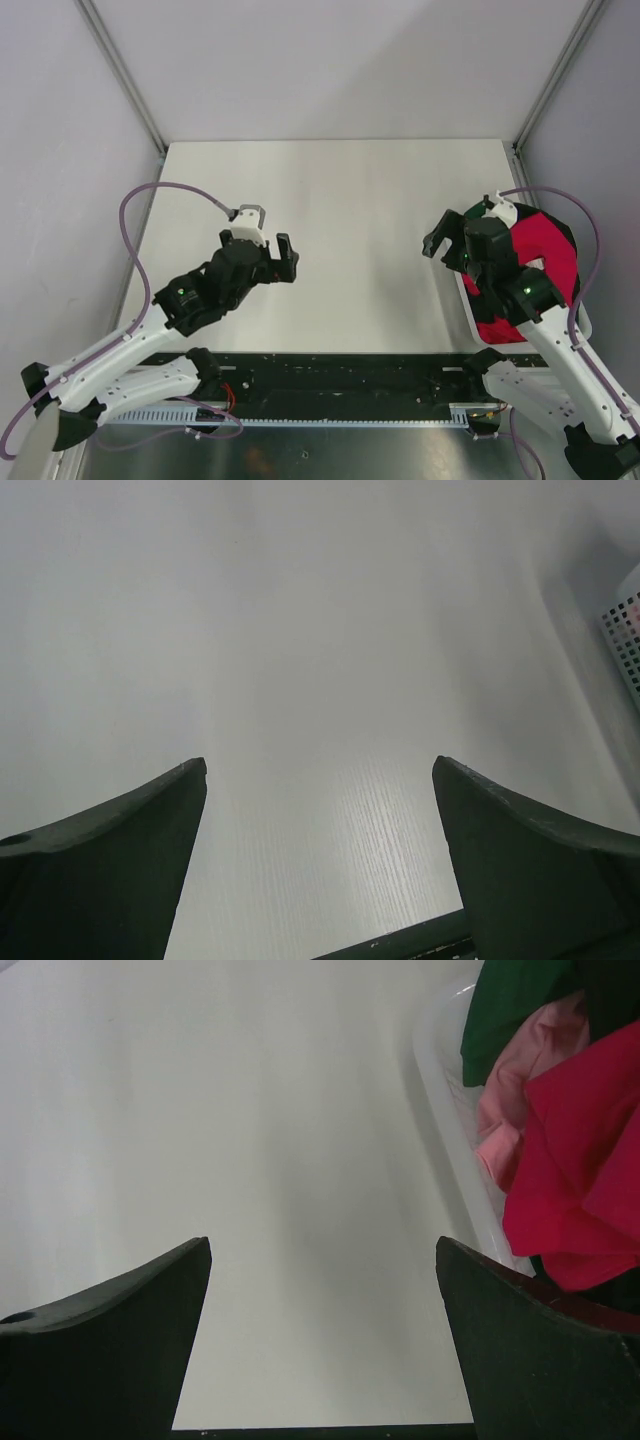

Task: Fold and stack the t-shirts
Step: Grab crumpled tshirt from bin with the right arm

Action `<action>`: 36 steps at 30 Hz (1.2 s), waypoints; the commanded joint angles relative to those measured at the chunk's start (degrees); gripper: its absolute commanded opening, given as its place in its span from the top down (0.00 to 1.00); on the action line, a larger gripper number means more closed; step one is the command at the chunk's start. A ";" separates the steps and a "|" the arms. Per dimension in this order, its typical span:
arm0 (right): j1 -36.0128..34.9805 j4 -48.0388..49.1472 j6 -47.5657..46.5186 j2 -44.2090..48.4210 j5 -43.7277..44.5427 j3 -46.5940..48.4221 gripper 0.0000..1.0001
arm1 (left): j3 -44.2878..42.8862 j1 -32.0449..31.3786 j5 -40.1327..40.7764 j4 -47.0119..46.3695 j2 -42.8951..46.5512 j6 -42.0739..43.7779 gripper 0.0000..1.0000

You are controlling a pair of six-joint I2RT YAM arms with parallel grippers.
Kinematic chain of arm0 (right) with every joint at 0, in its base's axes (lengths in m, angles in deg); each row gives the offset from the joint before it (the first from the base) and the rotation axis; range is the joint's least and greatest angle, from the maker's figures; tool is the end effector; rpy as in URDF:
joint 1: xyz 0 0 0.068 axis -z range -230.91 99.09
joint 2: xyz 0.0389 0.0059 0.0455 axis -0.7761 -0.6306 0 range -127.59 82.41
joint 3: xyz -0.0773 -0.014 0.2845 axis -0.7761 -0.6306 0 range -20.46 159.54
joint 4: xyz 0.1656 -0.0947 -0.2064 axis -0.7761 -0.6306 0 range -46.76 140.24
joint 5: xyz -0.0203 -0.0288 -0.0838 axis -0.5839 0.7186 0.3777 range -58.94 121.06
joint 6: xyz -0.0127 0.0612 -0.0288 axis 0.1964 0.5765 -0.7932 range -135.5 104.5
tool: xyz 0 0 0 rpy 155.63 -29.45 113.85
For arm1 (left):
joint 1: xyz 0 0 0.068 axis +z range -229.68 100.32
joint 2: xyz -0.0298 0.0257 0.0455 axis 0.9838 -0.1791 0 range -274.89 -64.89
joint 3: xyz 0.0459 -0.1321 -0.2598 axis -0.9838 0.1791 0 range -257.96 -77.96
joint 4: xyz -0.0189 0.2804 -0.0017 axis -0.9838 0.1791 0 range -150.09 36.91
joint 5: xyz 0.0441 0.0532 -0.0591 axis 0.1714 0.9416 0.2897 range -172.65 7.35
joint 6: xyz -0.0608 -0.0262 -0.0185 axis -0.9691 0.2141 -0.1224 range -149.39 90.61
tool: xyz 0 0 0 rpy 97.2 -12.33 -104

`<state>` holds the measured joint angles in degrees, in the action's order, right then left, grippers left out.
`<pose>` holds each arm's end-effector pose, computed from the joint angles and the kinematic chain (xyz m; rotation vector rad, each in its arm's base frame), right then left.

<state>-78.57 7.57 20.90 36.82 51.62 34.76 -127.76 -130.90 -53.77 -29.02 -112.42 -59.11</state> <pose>0.1657 0.0648 0.3534 0.3677 2.0873 0.2825 0.1444 -0.1367 0.3365 0.0740 2.0251 -0.3765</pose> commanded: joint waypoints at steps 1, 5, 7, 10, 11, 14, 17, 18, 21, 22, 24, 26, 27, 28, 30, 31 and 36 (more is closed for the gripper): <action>0.30 -0.03 0.57 0.93 1.38 2.15 0.01 | -2.85 0.32 0.45 -0.54 -0.19 2.11 0.00; 0.59 -0.78 1.30 1.44 2.32 2.17 0.01 | -2.86 0.31 -2.03 -0.49 0.63 7.72 0.01; 0.99 -1.39 1.54 1.76 3.22 2.13 0.01 | -2.83 0.31 -3.69 -0.48 1.22 10.51 0.00; 2.80 -3.05 1.63 1.57 4.54 2.17 0.01 | -2.38 0.32 -5.17 -0.52 1.79 13.43 0.01; 3.85 -3.70 1.51 1.29 4.69 2.17 0.01 | -2.09 0.33 -5.42 -0.50 1.76 14.36 0.00; 9.06 -5.53 0.72 -0.14 4.86 2.20 0.01 | -0.86 0.28 -6.19 -0.42 1.26 16.17 0.00; 17.28 -6.56 -1.16 -2.09 2.22 2.22 0.01 | 0.34 0.32 -6.62 -0.46 0.92 16.86 0.00; 20.45 -6.73 -1.86 -2.64 0.68 2.20 0.01 | 0.81 0.32 -6.64 -0.52 0.93 17.00 0.00; 29.44 -7.20 -4.24 -3.54 -3.02 2.20 0.01 | 2.28 0.40 -6.55 -0.56 1.20 17.21 0.00; 32.11 -7.27 -5.07 -3.59 -3.70 2.23 0.01 | 2.75 0.37 -6.82 -0.57 1.34 17.22 0.00; 36.90 -7.12 -6.38 -3.69 -4.50 2.19 0.01 | 3.72 0.39 -7.63 -0.57 1.53 17.23 0.00; 40.85 -6.93 -6.66 -4.07 -5.67 2.24 0.01 | 4.13 0.37 -7.91 -0.46 1.71 17.39 0.00; 42.34 -7.04 -6.33 -4.34 -5.90 2.21 0.01 | 4.25 0.35 -7.89 -0.47 1.90 17.44 0.00; 43.48 -7.23 -5.90 -4.64 -5.72 2.19 0.01 | 4.30 0.39 -7.80 -0.43 2.26 17.47 0.01; 44.84 -7.13 -4.85 -5.45 -4.34 1.87 0.01 | 4.46 0.39 -7.73 -0.54 3.03 17.42 0.00; 45.26 -6.71 -4.45 -5.99 -4.01 1.54 0.01 | 4.50 0.45 -7.71 -0.51 3.31 17.46 0.01; 46.00 -2.95 -1.96 -9.08 -4.40 -1.49 0.01 | 4.54 0.62 -7.39 -0.57 3.85 17.73 0.01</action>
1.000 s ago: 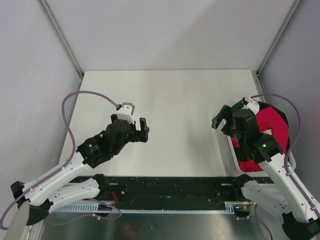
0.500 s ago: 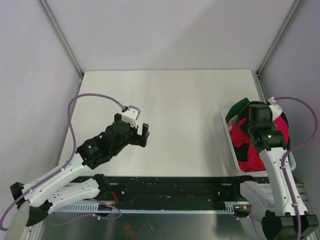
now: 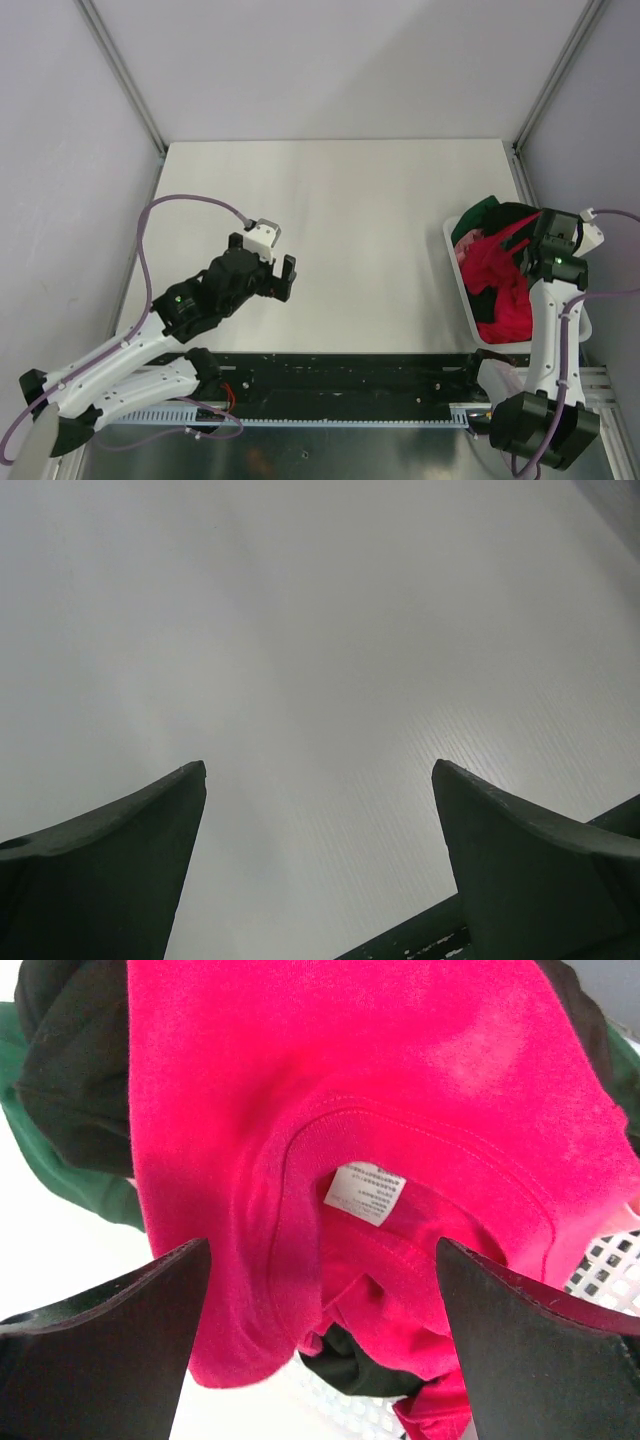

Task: Fold and stack the t-shirts
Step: Grab crumpled tshirt from bin with the right arm, then move the tshirt to the center of the board

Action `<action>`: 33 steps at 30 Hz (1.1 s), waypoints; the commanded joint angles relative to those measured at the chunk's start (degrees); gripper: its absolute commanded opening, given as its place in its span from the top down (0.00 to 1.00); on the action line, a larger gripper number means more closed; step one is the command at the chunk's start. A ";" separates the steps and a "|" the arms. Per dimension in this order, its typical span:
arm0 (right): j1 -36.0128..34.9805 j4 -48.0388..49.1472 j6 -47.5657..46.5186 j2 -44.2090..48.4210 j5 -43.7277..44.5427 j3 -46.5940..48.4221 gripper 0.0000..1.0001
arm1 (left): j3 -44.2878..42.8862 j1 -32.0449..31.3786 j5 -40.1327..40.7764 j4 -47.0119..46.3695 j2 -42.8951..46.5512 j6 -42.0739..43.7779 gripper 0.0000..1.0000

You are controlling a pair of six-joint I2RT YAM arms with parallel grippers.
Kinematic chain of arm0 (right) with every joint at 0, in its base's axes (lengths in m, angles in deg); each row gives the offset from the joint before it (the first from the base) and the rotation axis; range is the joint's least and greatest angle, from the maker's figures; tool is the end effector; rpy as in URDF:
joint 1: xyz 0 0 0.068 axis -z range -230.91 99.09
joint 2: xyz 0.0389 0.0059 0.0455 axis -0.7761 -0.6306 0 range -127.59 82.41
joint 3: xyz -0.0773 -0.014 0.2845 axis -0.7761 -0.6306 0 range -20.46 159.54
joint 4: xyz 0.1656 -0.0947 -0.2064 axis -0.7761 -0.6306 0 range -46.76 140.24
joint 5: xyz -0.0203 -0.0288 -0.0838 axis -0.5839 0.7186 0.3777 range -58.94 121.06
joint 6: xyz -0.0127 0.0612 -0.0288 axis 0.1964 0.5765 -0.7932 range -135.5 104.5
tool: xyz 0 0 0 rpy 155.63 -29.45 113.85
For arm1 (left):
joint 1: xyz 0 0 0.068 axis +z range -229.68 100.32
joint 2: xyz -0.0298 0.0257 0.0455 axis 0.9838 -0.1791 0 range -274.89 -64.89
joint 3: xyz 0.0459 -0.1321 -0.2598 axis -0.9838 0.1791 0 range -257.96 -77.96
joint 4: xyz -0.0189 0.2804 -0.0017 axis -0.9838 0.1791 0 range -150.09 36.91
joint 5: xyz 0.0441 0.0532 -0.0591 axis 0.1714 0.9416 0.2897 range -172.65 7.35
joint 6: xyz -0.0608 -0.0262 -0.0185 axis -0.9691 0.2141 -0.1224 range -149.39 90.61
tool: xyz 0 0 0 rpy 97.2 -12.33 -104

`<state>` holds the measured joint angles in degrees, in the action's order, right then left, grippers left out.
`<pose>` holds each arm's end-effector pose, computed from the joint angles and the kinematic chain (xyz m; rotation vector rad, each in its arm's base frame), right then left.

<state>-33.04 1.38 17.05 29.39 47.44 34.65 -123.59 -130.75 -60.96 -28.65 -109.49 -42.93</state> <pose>0.1837 -0.0757 0.3196 1.1229 2.0704 -0.2166 0.1347 -0.1339 0.3161 0.4491 2.0246 -0.2970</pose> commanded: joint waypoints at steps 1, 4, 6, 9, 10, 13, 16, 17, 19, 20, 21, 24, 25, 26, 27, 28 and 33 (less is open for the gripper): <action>0.49 4.21 2.20 -2.05 0.05 -2.19 0.01 | 0.36 0.46 -0.18 -0.94 1.09 1.53 0.01; 0.50 6.93 2.21 -3.07 0.94 -4.21 0.06 | 0.43 0.59 0.01 -0.89 1.66 1.44 0.00; 0.50 7.95 1.32 -3.24 1.37 -4.46 0.19 | 0.51 0.61 0.15 -0.86 1.94 1.42 0.00; 0.50 8.12 0.43 -1.40 1.31 -3.54 0.55 | 0.68 0.62 0.31 -0.92 2.24 1.34 0.00; 0.55 7.75 0.24 -0.60 1.12 -2.61 0.68 | 0.70 0.62 0.38 -0.93 2.33 1.29 0.01; 0.52 5.21 -0.10 0.87 0.17 1.86 0.94 | 0.73 0.70 0.57 -0.92 2.21 1.25 0.01; 0.51 2.49 -0.03 1.65 -2.10 8.00 0.99 | 0.65 0.71 0.82 -0.91 1.87 1.31 0.01; 0.51 1.90 0.05 1.93 -3.26 10.10 1.00 | 0.64 0.75 0.90 -0.93 1.79 1.32 0.01; 0.50 1.06 0.32 2.16 -6.51 14.74 1.00 | 0.63 0.89 1.03 -0.94 1.66 1.32 0.01; 0.41 0.88 0.45 2.01 -8.28 16.95 1.00 | 0.67 0.93 1.14 -0.94 1.60 1.32 0.01; 0.19 0.92 0.69 1.67 -10.09 19.19 1.00 | 0.69 1.04 1.24 -0.94 1.61 1.32 0.01; -2.78 1.75 1.92 -0.03 -13.78 26.02 1.00 | 0.71 1.42 1.38 -0.90 1.36 1.32 0.00; -4.61 2.28 2.39 -0.80 -14.25 28.30 1.00 | 0.71 1.59 1.36 -0.92 1.31 1.32 0.01; -7.02 3.07 2.80 -1.62 -14.13 30.80 1.00 | 0.71 1.76 1.34 -0.89 1.25 1.32 0.01; -9.81 3.90 3.05 -2.60 -13.41 33.24 1.00 | 0.76 1.94 1.30 -0.87 1.13 1.32 0.01; -13.27 4.72 3.13 -3.84 -11.91 36.48 1.00 | 0.74 2.11 1.23 -0.91 1.02 1.32 0.01; -35.12 8.35 -0.90 -13.96 -0.13 53.38 1.00 | 0.69 3.07 0.72 -0.92 0.48 1.32 0.01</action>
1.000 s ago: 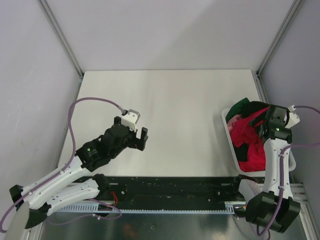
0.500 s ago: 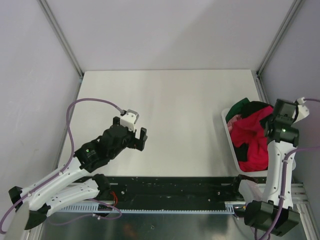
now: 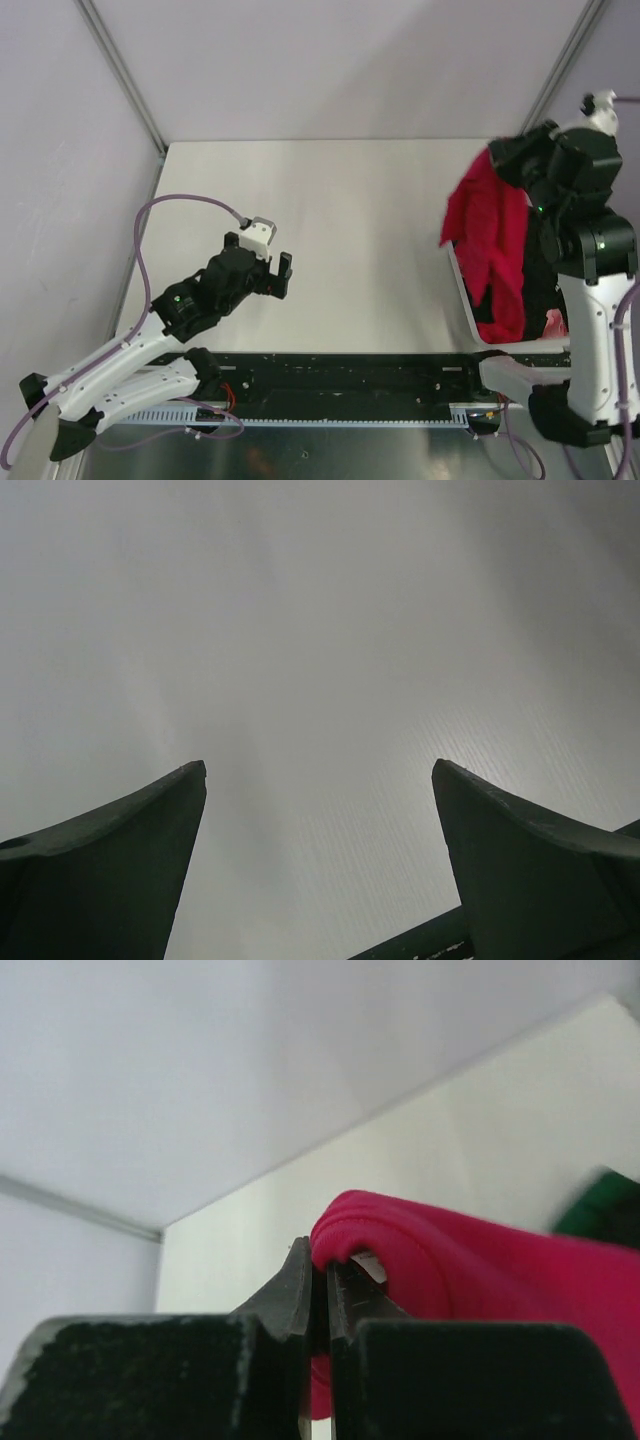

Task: Fold and stack the t-shirts
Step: Move the tshirt to the center of the board

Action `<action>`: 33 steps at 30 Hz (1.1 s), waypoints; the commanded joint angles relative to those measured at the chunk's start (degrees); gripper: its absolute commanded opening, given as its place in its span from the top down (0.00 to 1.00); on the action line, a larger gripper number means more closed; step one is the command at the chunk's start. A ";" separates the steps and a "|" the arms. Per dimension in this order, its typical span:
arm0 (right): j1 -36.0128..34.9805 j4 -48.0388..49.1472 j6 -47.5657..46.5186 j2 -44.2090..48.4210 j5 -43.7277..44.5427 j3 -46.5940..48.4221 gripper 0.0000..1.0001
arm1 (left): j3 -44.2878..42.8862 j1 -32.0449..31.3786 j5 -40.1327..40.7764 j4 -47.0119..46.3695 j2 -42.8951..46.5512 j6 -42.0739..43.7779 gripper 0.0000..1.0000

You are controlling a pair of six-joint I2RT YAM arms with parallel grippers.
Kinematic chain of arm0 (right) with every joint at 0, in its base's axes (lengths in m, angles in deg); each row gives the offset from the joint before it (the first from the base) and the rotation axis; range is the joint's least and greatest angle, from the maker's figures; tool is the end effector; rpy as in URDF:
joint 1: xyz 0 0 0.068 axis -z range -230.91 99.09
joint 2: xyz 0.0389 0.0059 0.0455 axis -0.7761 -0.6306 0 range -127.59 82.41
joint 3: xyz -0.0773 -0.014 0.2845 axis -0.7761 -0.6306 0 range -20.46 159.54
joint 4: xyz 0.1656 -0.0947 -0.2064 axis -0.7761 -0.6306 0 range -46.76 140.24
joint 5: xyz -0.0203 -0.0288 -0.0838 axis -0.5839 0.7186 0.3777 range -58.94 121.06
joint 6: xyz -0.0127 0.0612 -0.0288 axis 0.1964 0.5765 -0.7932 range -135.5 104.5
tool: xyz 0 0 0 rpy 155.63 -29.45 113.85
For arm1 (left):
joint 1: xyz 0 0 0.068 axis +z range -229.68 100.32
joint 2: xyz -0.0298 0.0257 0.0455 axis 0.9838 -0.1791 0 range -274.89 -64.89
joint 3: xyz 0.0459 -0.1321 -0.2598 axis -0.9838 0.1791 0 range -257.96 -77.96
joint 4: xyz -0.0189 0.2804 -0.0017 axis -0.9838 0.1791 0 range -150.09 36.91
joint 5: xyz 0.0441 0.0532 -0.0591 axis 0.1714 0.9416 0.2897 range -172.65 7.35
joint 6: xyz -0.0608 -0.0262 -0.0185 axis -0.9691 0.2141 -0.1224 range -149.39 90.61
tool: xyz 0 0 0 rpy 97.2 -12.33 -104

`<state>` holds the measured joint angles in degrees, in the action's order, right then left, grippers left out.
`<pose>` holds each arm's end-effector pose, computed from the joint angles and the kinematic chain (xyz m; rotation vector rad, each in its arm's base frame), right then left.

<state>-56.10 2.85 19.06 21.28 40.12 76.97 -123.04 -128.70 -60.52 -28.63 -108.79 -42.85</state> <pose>0.1867 0.0082 0.5457 0.5612 1.6853 0.3639 0.1379 -0.1267 0.3147 0.4078 2.0270 -0.2682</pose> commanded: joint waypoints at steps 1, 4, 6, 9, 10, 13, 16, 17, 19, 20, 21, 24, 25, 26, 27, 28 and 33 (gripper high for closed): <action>-16.31 7.32 -4.59 -8.71 9.75 14.91 1.00 | 0.11 1.29 0.15 -0.95 -0.40 1.24 0.01; -27.64 7.74 -9.62 -18.13 16.52 27.04 1.00 | 0.10 2.01 -0.15 -0.95 -0.72 1.31 0.01; -32.50 8.08 -12.40 -23.84 18.85 34.13 1.00 | 0.15 2.35 -0.22 -0.92 -0.70 1.32 0.00; -35.75 10.86 -14.37 -30.14 19.16 39.39 1.00 | 0.23 2.70 -0.12 -0.97 -0.75 1.32 0.01; -35.76 11.86 -14.32 -31.79 18.41 39.80 1.00 | 0.24 2.78 -0.05 -0.97 -0.84 1.32 0.01; -34.71 13.60 -12.82 -36.91 13.71 41.38 1.00 | 0.35 2.93 0.12 -0.90 -1.11 1.32 0.00; -33.24 14.33 -12.22 -42.43 10.85 41.57 1.00 | 0.37 3.19 0.34 -0.91 -1.43 1.32 0.01; -32.22 14.17 -11.66 -43.74 9.99 40.89 1.00 | 0.40 3.29 0.40 -0.89 -1.53 1.37 0.01; -29.06 13.89 -9.22 -45.71 5.46 37.77 0.96 | 0.49 3.37 0.55 -0.95 -1.80 1.40 0.01; -27.27 13.85 -7.74 -46.39 2.73 35.47 0.92 | 0.50 3.43 0.59 -0.91 -1.93 1.45 0.01; -25.37 13.97 -6.43 -46.99 0.13 32.66 0.84 | 0.47 3.55 0.61 -0.94 -2.04 1.48 0.00; -21.15 11.94 -4.88 -49.27 -4.29 25.84 0.50 | 0.41 3.82 0.40 -1.02 -2.49 1.50 0.00; -20.37 9.76 -5.09 -50.54 -4.43 25.25 0.42 | 0.33 3.92 0.25 -0.99 -2.63 1.50 0.00; -19.98 7.00 -5.55 -51.79 -4.15 25.43 0.36 | 0.30 4.05 0.14 -1.02 -2.83 1.50 0.01; -20.10 4.39 -6.43 -52.60 -3.22 25.61 0.32 | 0.28 4.08 -0.01 -1.04 -2.98 1.50 0.01; -20.68 2.65 -7.40 -52.69 -1.44 25.18 0.29 | 0.31 4.18 -0.04 -1.05 -3.09 1.54 0.00; -23.21 3.79 -6.45 -41.40 8.83 7.20 0.20 | 0.19 4.50 -0.43 -1.04 -3.40 1.54 0.00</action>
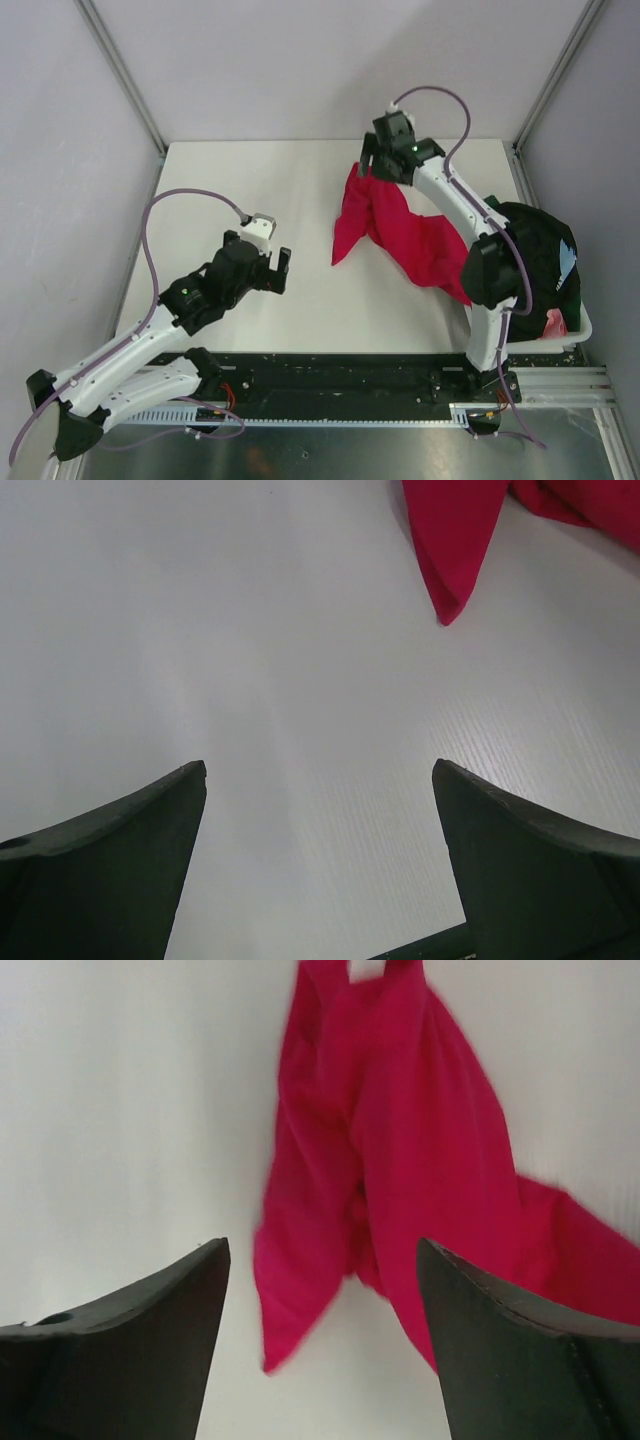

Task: Fold and stack the t-shirts
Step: Move the tshirt to the center of the board

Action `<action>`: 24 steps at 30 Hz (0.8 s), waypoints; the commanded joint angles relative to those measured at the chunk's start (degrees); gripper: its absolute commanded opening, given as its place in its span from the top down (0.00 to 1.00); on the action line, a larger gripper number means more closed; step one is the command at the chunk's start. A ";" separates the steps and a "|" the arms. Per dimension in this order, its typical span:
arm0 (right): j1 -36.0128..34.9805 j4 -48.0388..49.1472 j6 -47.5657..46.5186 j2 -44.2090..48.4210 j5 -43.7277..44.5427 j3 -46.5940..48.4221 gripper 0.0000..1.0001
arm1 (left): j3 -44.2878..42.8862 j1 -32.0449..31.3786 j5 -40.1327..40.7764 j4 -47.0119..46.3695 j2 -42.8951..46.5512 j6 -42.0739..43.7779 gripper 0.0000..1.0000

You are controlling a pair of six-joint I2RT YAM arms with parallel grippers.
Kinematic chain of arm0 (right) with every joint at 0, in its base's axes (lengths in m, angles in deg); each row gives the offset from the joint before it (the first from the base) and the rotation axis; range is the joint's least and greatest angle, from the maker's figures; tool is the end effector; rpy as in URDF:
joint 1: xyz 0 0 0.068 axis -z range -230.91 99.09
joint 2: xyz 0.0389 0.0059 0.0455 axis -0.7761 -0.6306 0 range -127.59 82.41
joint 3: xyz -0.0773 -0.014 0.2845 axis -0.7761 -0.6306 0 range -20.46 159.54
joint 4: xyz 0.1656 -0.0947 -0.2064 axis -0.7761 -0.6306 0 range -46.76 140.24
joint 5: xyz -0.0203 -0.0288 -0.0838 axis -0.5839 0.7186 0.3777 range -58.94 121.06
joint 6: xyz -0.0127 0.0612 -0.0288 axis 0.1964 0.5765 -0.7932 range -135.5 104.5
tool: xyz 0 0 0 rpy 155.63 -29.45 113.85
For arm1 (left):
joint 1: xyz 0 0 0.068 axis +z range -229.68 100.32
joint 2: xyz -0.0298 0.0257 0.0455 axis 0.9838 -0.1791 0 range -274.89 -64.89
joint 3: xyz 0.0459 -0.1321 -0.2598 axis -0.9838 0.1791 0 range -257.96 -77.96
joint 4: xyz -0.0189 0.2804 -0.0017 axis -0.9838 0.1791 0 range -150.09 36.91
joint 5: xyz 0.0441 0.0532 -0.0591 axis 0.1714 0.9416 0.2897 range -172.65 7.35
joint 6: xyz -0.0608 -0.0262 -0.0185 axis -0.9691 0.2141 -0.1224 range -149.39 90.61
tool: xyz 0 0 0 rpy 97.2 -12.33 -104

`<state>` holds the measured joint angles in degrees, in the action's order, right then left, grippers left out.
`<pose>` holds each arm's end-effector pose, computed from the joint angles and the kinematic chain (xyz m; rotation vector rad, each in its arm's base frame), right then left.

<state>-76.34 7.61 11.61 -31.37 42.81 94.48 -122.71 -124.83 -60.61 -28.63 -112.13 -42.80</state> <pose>0.4532 0.2030 0.3564 0.1395 2.2840 0.2451 0.1541 -0.1252 0.3025 0.3666 2.0888 -0.1908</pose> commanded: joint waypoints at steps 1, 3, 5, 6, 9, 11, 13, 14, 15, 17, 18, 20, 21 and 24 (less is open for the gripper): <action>-2.61 0.31 2.85 14.88 6.95 -15.91 0.20 | -0.10 0.65 -0.51 -1.00 -0.09 1.48 0.01; -2.15 2.87 5.40 21.93 9.60 -26.85 0.20 | -0.15 0.69 -0.84 -1.00 -0.23 1.46 0.01; -1.94 2.19 7.38 27.51 14.09 -34.99 0.19 | -0.13 0.79 -1.32 -1.04 -0.29 1.39 0.00; -1.79 0.48 8.46 29.95 16.82 -37.92 0.18 | -0.15 0.77 -1.57 -0.96 -0.30 1.34 0.01; -1.30 -3.62 11.06 37.53 22.09 -45.32 0.16 | -0.08 0.76 -2.40 -0.91 -0.36 1.07 0.01; -1.11 -5.16 12.91 43.74 23.43 -49.52 0.16 | -0.10 0.81 -2.76 -0.91 -0.41 1.03 0.00; -0.48 -6.67 14.82 49.20 24.09 -53.32 0.17 | -0.14 0.79 -2.94 -0.93 -0.48 1.02 0.00; 0.13 -7.55 15.78 51.47 24.10 -55.17 0.17 | -0.20 0.73 -3.09 -0.99 -0.53 0.97 0.01; 0.74 -8.43 16.88 53.40 24.02 -56.93 0.17 | -0.22 0.75 -3.29 -0.93 -0.55 0.95 0.01; 2.45 -9.73 18.80 56.65 23.41 -60.13 0.17 | -0.31 0.78 -3.51 -1.02 -0.74 0.93 0.01; 3.26 -10.09 19.35 57.83 23.01 -61.43 0.16 | -0.28 0.81 -3.51 -0.99 -0.74 0.93 0.01; 4.92 -10.01 19.59 59.58 21.90 -63.63 0.16 | -0.32 0.80 -3.61 -0.93 -0.85 0.93 0.01; 5.73 -9.75 19.49 60.09 21.21 -64.32 0.16 | -0.28 0.82 -3.64 -0.99 -0.84 0.93 0.01; 7.40 -8.90 19.01 60.38 19.52 -65.27 0.18 | -0.21 0.85 -3.76 -1.05 -1.01 0.97 0.01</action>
<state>-70.55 -1.87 28.61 28.26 62.92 30.06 -122.71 -124.50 -63.65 -28.63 -113.05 -42.83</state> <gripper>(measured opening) 0.834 0.994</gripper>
